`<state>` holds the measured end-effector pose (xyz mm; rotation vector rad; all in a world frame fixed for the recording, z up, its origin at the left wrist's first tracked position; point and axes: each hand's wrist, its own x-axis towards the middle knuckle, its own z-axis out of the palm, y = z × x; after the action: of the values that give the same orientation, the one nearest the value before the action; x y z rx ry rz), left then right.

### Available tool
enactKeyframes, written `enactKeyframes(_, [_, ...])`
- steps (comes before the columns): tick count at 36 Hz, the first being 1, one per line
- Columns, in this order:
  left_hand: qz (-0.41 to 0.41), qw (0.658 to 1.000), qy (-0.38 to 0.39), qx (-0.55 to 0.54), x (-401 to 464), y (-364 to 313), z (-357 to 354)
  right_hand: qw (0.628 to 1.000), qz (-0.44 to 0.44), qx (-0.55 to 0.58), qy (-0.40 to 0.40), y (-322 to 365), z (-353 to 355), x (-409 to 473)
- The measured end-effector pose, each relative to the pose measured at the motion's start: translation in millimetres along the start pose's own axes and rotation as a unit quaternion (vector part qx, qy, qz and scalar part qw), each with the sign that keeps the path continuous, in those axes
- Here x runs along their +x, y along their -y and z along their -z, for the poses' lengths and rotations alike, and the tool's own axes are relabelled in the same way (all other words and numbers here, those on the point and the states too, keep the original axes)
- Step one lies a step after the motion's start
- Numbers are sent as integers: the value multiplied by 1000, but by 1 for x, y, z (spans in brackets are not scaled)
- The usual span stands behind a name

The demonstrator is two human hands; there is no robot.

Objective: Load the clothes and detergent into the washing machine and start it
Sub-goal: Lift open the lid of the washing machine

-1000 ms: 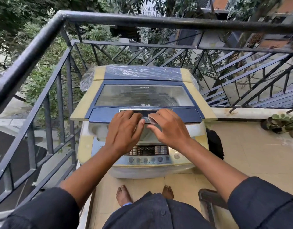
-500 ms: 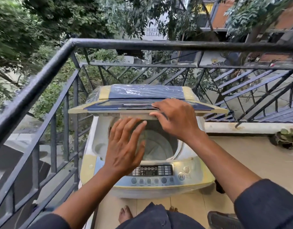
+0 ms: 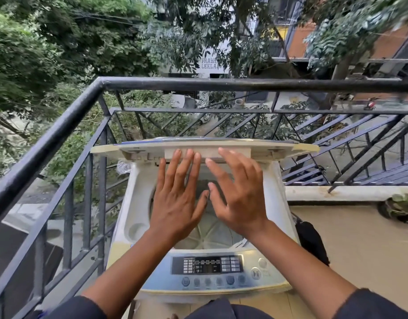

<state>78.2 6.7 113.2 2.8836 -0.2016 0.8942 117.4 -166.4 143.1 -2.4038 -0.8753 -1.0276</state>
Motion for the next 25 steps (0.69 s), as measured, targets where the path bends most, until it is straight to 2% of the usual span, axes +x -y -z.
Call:
enactKeyframes(4, [-2,1000,-7,4,10,3,-4,998,-28,-47,36,-9,-12,0])
enactKeyframes(8, [5,1000,-17,-4,23,3,-7,995,-20,-90,42,-18,-23,10])
enactKeyframes(25, [13,999,-39,9,91,18,-21,995,-33,-98,18,-48,-59,67])
